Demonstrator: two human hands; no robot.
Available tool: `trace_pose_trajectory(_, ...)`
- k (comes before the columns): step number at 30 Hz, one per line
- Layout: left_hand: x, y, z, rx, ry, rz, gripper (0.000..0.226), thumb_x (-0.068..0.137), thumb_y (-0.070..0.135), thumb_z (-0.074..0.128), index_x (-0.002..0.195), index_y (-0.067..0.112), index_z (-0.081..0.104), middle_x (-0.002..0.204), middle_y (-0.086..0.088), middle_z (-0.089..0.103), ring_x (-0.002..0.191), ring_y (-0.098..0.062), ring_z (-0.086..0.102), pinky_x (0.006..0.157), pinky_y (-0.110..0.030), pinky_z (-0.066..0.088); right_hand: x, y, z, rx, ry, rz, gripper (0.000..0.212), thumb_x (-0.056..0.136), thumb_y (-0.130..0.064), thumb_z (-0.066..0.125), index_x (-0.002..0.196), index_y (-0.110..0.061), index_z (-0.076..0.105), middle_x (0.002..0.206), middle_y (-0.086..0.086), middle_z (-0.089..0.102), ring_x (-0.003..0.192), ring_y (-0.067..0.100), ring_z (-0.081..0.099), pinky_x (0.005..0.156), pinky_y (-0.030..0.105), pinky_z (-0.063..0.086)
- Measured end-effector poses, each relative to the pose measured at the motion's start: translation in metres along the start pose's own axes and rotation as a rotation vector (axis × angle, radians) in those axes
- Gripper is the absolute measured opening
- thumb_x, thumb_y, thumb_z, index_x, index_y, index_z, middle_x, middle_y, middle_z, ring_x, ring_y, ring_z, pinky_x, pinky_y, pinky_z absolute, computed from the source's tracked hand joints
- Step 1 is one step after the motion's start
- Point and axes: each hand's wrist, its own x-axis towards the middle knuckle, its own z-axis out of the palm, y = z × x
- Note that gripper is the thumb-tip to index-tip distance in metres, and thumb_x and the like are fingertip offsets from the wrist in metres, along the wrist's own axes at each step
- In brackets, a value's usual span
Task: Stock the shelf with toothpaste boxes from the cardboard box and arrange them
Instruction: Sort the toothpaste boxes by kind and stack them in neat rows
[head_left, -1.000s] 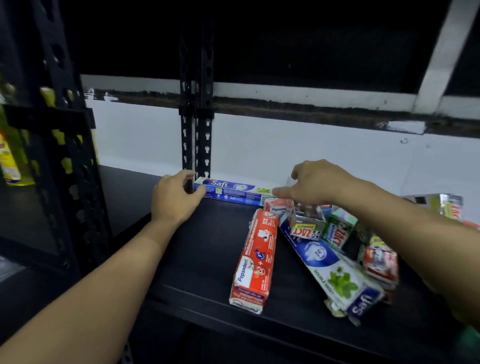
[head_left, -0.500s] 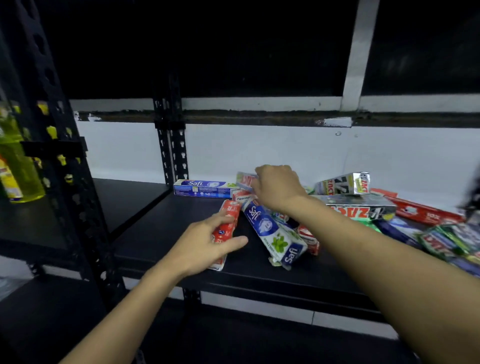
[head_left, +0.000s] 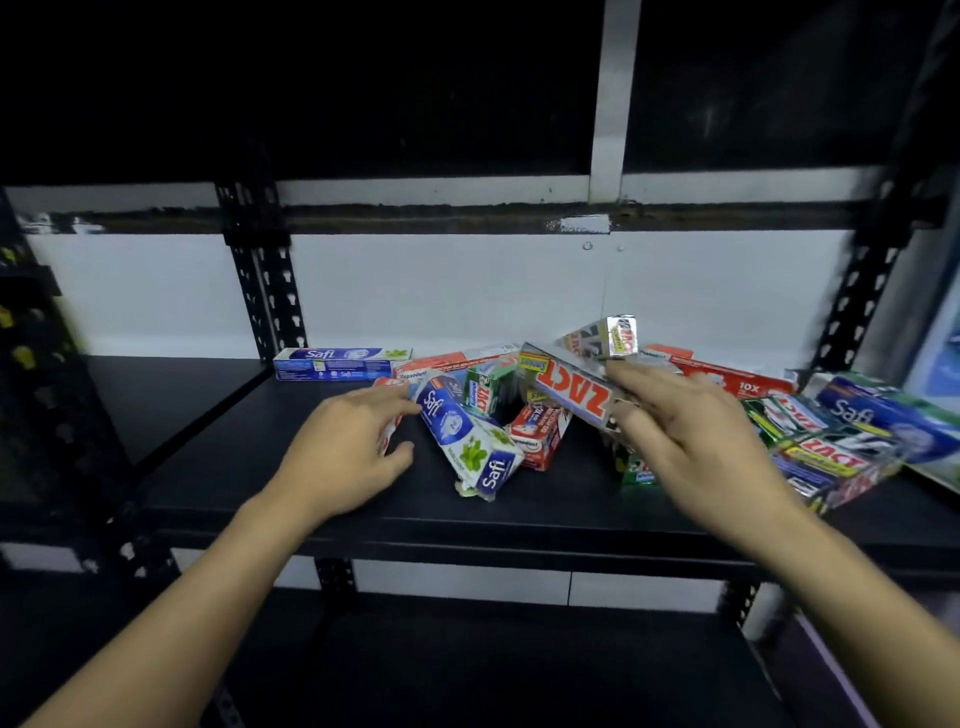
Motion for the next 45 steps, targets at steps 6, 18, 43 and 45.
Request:
trace_pose_trajectory(6,0.005,0.058,0.023,-0.208,0.033,0.030,0.042,0.091,0.039,0.060,0.131,0.029,0.062,0.148,0.011,0.047,0.136,-0.007,0.043,0.110,-0.023,0.028,-0.055,0.022,-0.001,-0.011,0.128,0.119,0.033,0.092,-0.022,0.061,0.124,-0.019,0.067,0.122,-0.010,0.066,0.095,0.017,0.049,0.085,0.030,0.040)
trace_pose_trajectory(18,0.002,0.076,0.058,-0.224,-0.050,-0.081,0.064,0.090,0.066,0.050,0.146,0.033,0.046,0.160,0.004,0.028,0.150,-0.018,0.016,0.120,-0.039,0.018,-0.059,-0.004,0.041,-0.359,-0.022,0.000,0.038,0.087,-0.031,0.061,0.119,-0.011,0.067,0.124,-0.003,0.063,0.090,0.027,0.044,0.074,0.035,0.049)
trace_pose_trajectory(43,-0.060,0.089,0.035,-0.155,0.177,-0.349,0.062,0.088,0.048,0.063,0.143,0.024,0.046,0.162,0.005,0.023,0.135,-0.018,0.042,0.100,-0.036,0.045,-0.034,-0.011,0.045,-0.451,-0.028,0.118,0.045,0.089,-0.055,0.052,0.114,-0.022,0.070,0.125,-0.001,0.063,0.111,0.032,0.044,0.086,0.043,0.029)
trace_pose_trajectory(45,-0.060,0.085,0.030,-0.179,0.188,-0.339,0.060,0.087,0.039,0.068,0.142,0.023,0.050,0.159,0.007,0.030,0.137,-0.015,0.040,0.103,-0.033,0.042,-0.032,-0.017,0.046,-0.411,-0.041,0.078,0.042,0.089,-0.053,0.053,0.114,-0.023,0.069,0.123,-0.002,0.063,0.110,0.031,0.043,0.086,0.044,0.031)
